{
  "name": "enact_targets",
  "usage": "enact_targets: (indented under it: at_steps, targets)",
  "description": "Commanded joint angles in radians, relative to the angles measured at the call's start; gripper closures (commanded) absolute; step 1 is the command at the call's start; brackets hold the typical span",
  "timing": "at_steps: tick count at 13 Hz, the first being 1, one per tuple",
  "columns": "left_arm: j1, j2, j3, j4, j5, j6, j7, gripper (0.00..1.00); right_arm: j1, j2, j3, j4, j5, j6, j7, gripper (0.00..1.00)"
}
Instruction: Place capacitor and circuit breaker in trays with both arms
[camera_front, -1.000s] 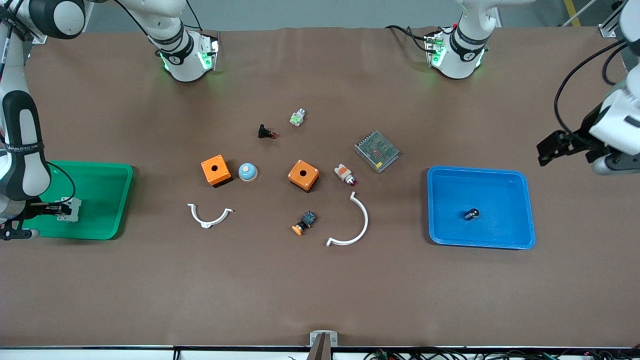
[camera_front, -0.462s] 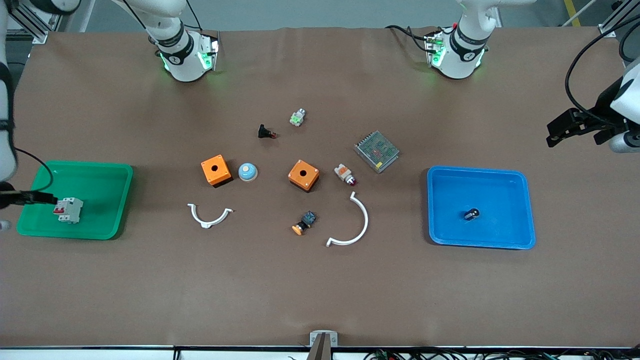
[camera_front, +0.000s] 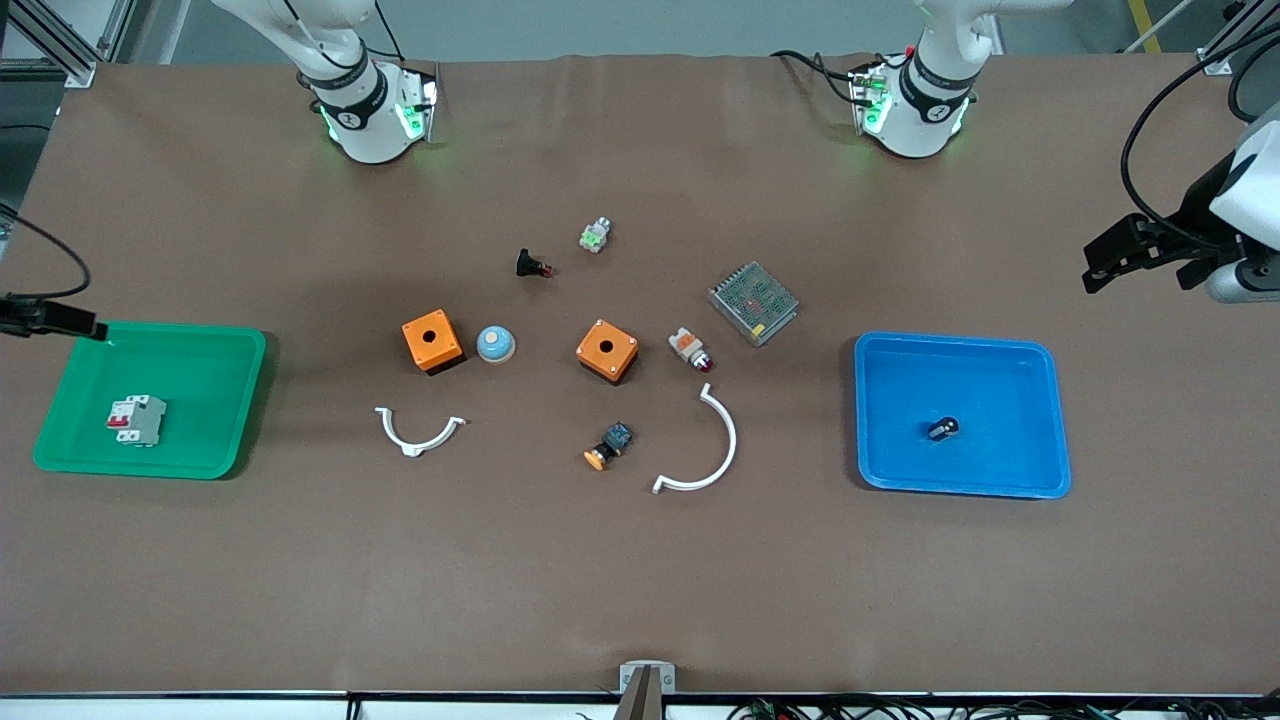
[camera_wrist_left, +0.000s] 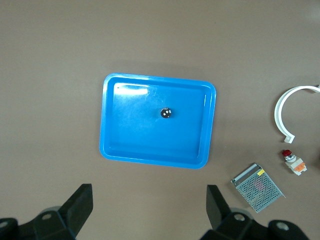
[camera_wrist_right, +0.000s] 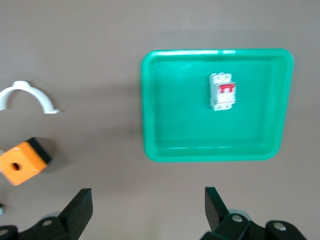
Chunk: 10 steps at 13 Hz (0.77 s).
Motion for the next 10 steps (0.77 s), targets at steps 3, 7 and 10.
enact_targets:
  at_steps: [3,7,10]
  targets:
    - [0.001,-0.019,-0.003,-0.005,-0.014,-0.003,-0.006,0.0,0.12,-0.149,-0.003,-0.141,0.012,0.026,0.121,0.0]
    - [0.001,-0.019,-0.003,-0.005,-0.014,-0.011,-0.006,0.0,0.132,-0.146,-0.005,-0.086,0.05,0.026,0.12,0.0]
    - [-0.003,-0.015,-0.009,-0.004,-0.016,-0.01,-0.009,0.0,0.123,-0.142,-0.011,-0.004,0.049,0.011,0.106,0.0]
